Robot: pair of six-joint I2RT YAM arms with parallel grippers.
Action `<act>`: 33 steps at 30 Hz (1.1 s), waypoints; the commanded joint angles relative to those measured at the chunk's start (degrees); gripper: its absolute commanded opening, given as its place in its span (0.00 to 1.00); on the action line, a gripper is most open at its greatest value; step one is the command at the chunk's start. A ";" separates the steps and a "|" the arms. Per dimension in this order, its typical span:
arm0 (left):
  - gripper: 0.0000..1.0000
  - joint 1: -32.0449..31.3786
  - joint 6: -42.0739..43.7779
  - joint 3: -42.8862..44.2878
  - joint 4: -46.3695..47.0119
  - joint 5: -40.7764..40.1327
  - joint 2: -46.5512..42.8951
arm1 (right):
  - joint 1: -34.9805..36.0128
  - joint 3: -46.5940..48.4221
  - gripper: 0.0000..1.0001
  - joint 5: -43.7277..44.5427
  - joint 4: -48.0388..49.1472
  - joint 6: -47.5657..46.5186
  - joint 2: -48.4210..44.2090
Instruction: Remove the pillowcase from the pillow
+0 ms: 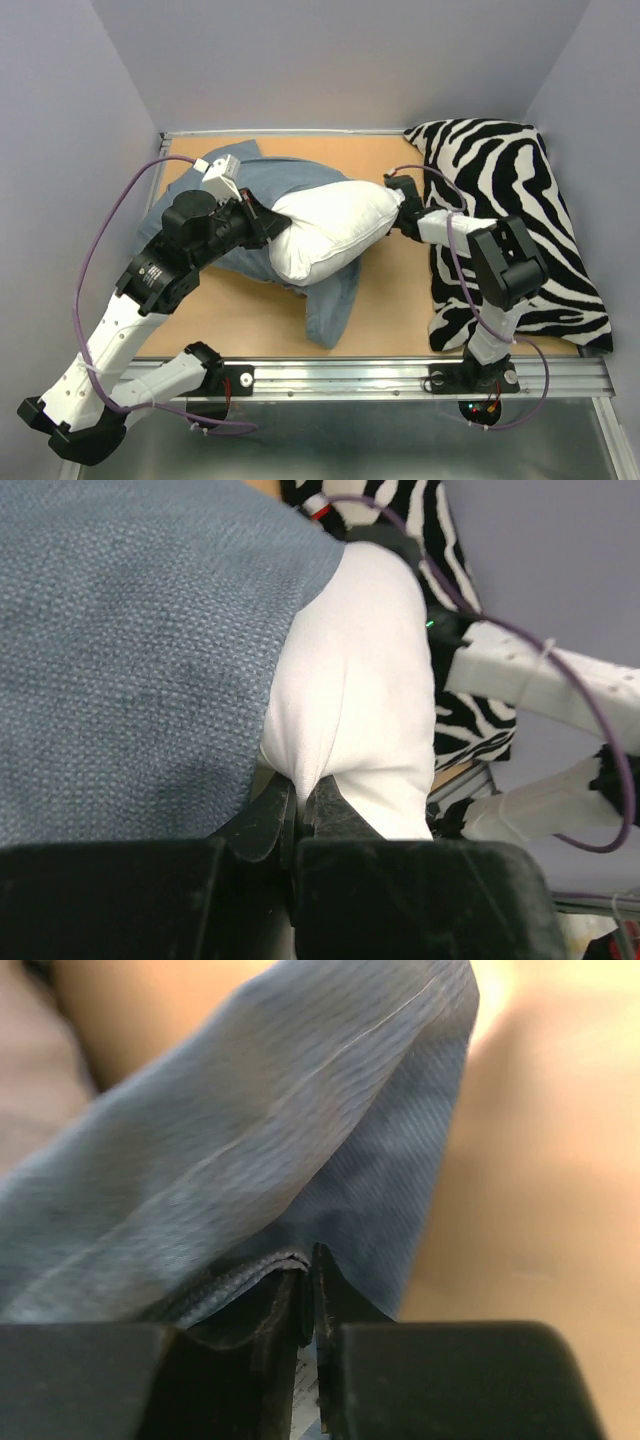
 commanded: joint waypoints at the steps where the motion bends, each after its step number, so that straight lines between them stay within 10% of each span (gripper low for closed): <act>1: 0.00 0.24 -5.39 2.83 23.47 2.12 -0.90 | 4.98 2.01 0.23 -0.90 5.34 0.83 1.67; 8: 0.00 0.24 -6.35 -0.76 25.49 -6.05 0.87 | 3.05 -9.49 0.68 2.88 5.08 5.22 -16.69; 21: 0.00 0.06 -10.31 -11.75 36.90 -6.87 2.35 | -0.73 -9.60 0.82 4.83 -9.52 7.52 -39.82; 33: 0.00 -11.98 -16.46 -23.09 51.06 -6.94 13.52 | -0.20 -20.05 1.00 -4.50 5.34 13.49 -42.73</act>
